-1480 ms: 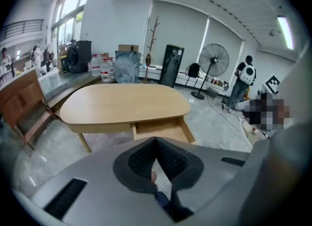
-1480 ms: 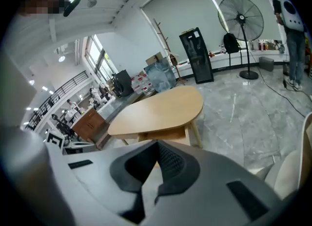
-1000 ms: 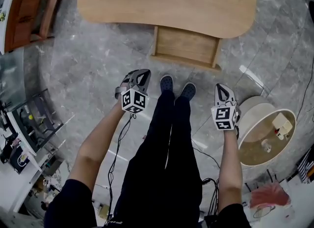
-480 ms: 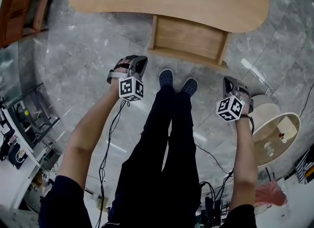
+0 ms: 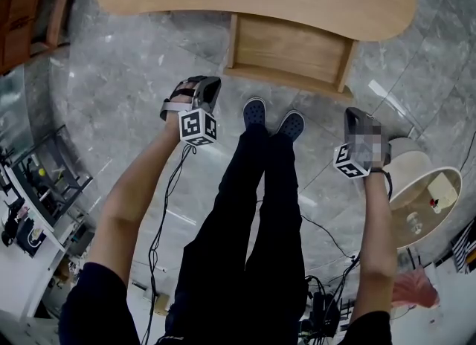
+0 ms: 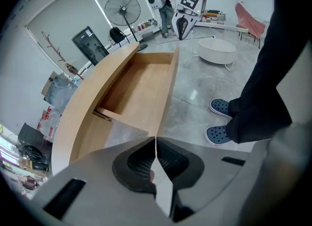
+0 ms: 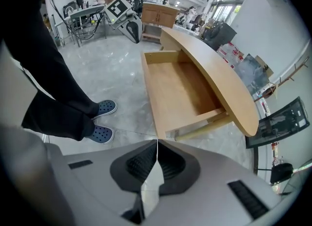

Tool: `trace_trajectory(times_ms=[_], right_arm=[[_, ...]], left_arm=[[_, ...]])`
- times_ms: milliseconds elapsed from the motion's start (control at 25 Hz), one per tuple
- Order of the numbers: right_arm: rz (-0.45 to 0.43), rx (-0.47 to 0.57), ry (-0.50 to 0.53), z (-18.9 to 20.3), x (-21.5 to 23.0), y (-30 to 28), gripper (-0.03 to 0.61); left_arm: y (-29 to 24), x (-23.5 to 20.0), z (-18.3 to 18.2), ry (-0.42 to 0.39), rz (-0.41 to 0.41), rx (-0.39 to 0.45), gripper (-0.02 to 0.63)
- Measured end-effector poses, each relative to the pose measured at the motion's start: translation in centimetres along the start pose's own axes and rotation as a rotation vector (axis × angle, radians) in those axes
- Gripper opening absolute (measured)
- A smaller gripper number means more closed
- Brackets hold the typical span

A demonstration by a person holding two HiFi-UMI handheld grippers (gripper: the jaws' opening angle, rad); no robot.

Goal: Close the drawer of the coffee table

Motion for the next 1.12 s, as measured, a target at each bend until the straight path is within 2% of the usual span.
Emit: trace_trajectory(times_ms=[160,240,280,560,920,1120], right_arm=[[0.013,-0.006,0.014,0.0,0.3,-0.5,0.037],[0.007,-0.007,0.011,-0.2,0.4,-0.8,0.122],[0.003,-0.006,0.008,-0.3,0.4,-1.0,0.143],[-0.011,-0.030,0.035,0.0,0.3,-2.4,0.157],[-0.023,-0.052,0.097,0.2,1.1,-4.6,0.175],[-0.039,-0.059,0.090,0.5,1.0,-5.5,0.166]], left_arm=[[-0.5,-0.4,0.1,-0.002,-0.012,0.007,0.033],[-0.9,-0.6,0.2,-0.007,-0.009,0.001,0.090],[-1.1,-0.6,0.2,-0.007,-0.005,-0.003,0.118],[-3.2,-0.4,0.2,0.006,0.041,-0.029,0.193],[-5.0,-0.2,0.0,-0.030,0.039,-0.027,0.196],[-5.6,-0.3,0.1,-0.029,0.020,-0.017,0.175]])
Point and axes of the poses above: the fingertips, and each gripper's own axes: y backward along the fingers, x to its right, z out of its underside, the point moved 2 cm from there along y, backward along the fingers, and after that the axes turned 1 degree about -z, right-handed, at the moved point
